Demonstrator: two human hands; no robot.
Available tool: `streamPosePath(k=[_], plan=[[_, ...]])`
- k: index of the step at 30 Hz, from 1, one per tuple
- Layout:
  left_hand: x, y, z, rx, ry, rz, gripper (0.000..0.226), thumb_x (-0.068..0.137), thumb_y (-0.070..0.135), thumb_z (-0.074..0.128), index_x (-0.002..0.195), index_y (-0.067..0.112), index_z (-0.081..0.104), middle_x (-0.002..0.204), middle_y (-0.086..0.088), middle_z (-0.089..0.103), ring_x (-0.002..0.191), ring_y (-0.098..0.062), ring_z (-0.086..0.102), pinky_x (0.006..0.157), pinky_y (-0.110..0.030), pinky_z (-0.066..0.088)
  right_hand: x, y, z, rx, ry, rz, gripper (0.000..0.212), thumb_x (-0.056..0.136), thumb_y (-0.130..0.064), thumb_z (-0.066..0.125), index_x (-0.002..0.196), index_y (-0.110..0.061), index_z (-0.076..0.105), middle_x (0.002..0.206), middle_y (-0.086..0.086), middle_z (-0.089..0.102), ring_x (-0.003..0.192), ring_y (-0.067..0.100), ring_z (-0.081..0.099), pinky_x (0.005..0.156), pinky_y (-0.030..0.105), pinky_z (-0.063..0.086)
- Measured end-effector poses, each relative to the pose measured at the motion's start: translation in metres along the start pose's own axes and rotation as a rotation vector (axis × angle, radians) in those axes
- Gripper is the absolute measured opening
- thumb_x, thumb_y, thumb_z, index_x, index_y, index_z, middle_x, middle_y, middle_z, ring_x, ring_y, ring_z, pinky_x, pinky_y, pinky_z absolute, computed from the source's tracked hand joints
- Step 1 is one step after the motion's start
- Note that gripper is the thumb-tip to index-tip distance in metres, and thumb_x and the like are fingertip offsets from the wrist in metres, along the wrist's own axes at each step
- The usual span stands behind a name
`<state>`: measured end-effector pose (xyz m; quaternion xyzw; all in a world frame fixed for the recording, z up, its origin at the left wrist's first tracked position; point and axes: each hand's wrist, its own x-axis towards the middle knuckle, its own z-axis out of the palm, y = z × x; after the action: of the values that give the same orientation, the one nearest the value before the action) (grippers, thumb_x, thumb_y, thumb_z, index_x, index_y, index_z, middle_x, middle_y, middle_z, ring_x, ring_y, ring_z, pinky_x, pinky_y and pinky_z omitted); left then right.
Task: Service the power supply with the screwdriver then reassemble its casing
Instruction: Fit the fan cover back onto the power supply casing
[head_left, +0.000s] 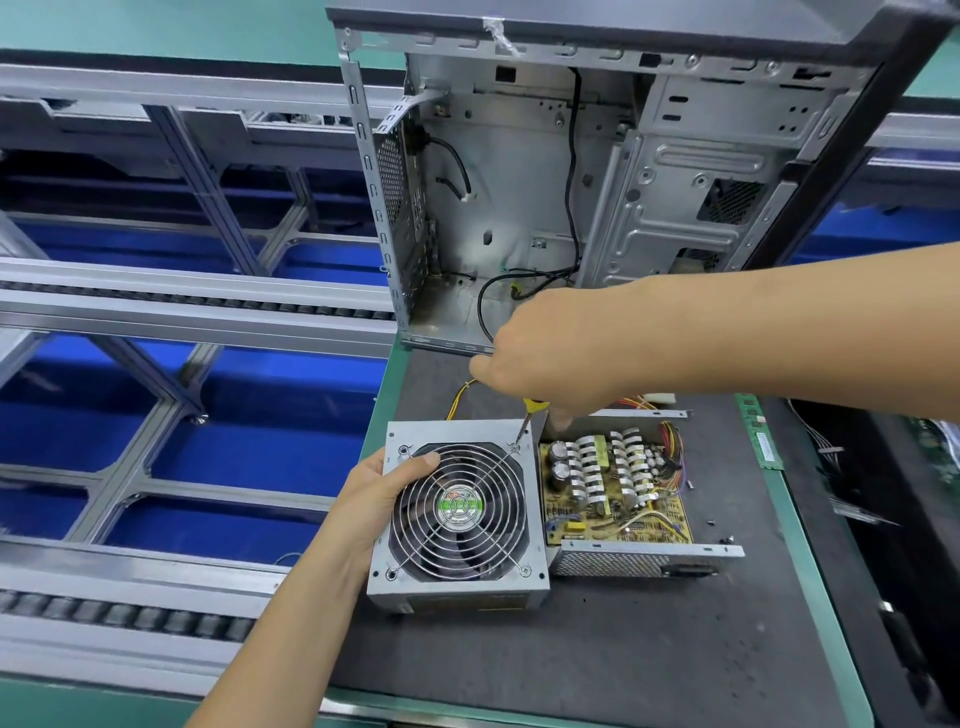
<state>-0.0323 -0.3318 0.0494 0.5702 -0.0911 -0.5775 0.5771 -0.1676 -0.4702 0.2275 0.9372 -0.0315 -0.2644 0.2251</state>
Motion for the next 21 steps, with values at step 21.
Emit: streamPosePath(k=[21], plan=[[0.000, 0.000, 0.001, -0.017, 0.003, 0.008, 0.025, 0.083, 0.006, 0.069, 0.108, 0.001, 0.066, 0.090, -0.018, 0.075, 0.068, -0.025, 0.072, 0.058, -0.032, 0.059, -0.001, 0.003, -0.007, -0.198, 0.093, -0.027, 0.041, 0.086, -0.018, 0.057, 0.062, -0.011, 0.025, 0.060, 0.004, 0.032, 0.046, 0.019, 0.027, 0.042, 0.025, 0.016]])
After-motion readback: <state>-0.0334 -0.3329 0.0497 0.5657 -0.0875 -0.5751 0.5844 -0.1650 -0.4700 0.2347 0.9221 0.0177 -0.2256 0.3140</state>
